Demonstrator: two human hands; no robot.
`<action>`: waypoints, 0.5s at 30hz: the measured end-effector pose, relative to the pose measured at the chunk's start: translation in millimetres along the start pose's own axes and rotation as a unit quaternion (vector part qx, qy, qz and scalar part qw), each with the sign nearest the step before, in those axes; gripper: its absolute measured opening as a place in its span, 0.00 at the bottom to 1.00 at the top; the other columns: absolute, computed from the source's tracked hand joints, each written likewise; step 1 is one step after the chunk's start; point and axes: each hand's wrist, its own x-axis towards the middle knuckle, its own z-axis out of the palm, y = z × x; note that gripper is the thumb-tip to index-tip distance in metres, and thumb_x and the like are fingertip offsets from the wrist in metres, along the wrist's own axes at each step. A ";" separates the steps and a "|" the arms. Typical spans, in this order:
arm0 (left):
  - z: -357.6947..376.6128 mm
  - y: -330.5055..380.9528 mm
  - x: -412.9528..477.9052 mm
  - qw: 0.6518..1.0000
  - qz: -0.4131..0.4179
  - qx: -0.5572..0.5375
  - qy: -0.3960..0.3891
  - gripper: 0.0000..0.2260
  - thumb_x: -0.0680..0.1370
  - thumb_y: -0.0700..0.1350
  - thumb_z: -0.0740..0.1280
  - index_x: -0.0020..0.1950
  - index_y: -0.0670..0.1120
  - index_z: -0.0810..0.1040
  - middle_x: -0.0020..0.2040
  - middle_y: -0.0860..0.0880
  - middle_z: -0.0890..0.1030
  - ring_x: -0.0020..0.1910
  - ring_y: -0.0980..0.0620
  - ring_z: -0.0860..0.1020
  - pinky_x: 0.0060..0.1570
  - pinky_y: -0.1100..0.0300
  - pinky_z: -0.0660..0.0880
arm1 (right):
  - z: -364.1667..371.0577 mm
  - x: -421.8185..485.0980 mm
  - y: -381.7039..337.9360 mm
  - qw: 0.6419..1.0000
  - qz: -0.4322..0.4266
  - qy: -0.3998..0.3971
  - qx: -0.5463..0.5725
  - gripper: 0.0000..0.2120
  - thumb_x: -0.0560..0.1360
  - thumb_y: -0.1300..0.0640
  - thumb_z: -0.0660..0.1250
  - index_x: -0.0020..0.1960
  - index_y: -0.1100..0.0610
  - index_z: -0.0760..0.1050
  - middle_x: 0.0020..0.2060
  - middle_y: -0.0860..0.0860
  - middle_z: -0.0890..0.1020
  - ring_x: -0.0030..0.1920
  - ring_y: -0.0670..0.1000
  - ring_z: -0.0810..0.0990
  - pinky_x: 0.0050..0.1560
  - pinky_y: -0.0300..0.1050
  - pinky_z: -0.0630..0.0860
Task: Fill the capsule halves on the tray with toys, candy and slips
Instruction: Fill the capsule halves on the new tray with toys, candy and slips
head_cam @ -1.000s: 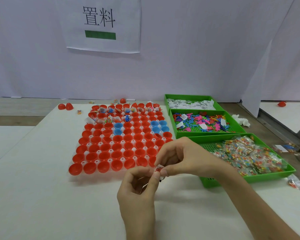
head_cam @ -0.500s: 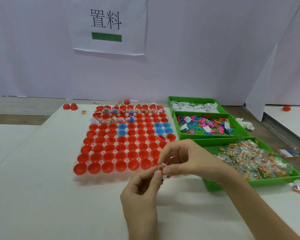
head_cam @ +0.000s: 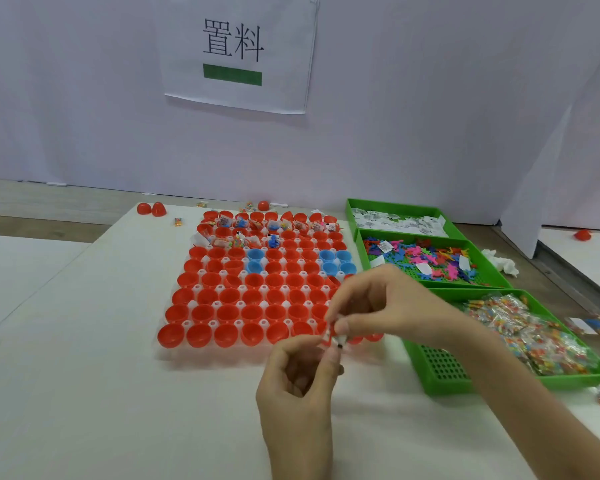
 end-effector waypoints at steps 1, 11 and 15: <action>-0.8 -1.9 0.9 1.000 -0.007 0.006 0.006 0.06 0.71 0.33 0.74 0.42 0.43 0.81 0.33 0.45 0.83 0.32 0.49 0.82 0.37 0.62 0.80 | -3.2 7.1 -4.8 0.999 -0.001 0.025 -0.028 0.04 0.74 0.66 0.74 0.48 0.61 0.84 0.41 0.55 0.87 0.41 0.53 0.86 0.44 0.42 0.82; -1.1 -3.7 3.0 0.999 -0.028 0.018 -0.004 0.10 0.71 0.27 0.70 0.38 0.42 0.80 0.31 0.45 0.81 0.30 0.49 0.81 0.35 0.64 0.78 | -38.9 137.0 18.7 0.922 0.012 0.269 -0.279 0.04 0.72 0.59 0.76 0.44 0.50 0.85 0.35 0.38 0.82 0.37 0.34 0.81 0.38 0.24 0.74; -1.8 -5.4 4.7 0.999 -0.039 0.013 -0.012 0.11 0.70 0.26 0.71 0.37 0.42 0.80 0.31 0.44 0.81 0.29 0.48 0.81 0.35 0.62 0.78 | -38.1 163.5 42.4 0.918 0.036 0.263 -0.295 0.03 0.72 0.58 0.76 0.45 0.51 0.85 0.35 0.38 0.81 0.38 0.36 0.80 0.41 0.28 0.74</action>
